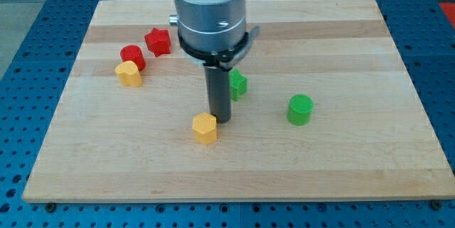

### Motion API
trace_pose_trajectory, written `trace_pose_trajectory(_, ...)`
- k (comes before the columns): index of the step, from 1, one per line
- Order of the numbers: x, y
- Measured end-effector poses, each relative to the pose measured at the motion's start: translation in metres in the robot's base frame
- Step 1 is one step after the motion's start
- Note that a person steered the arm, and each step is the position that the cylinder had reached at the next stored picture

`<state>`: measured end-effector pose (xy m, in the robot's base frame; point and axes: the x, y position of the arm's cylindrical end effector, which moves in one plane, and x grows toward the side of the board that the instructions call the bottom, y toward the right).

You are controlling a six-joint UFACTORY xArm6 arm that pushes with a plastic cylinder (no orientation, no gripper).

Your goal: Move yellow hexagon closer to yellow heart

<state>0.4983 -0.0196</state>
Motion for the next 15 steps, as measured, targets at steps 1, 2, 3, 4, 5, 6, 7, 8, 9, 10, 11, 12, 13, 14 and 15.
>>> trace_pose_trajectory(1,-0.001,0.036)
trace_pose_trajectory(2,0.023,0.067)
trace_pose_trajectory(3,0.051,0.064)
trace_pose_trajectory(4,0.058,0.016)
trace_pose_trajectory(5,0.038,-0.049)
trace_pose_trajectory(6,-0.009,-0.076)
trace_pose_trajectory(7,-0.015,-0.073)
trace_pose_trajectory(8,-0.014,-0.050)
trace_pose_trajectory(9,-0.040,-0.032)
trace_pose_trajectory(10,-0.063,-0.049)
trace_pose_trajectory(11,-0.058,-0.037)
trace_pose_trajectory(12,-0.085,-0.025)
trace_pose_trajectory(13,-0.123,-0.025)
trace_pose_trajectory(14,-0.125,-0.034)
trace_pose_trajectory(15,-0.096,-0.044)
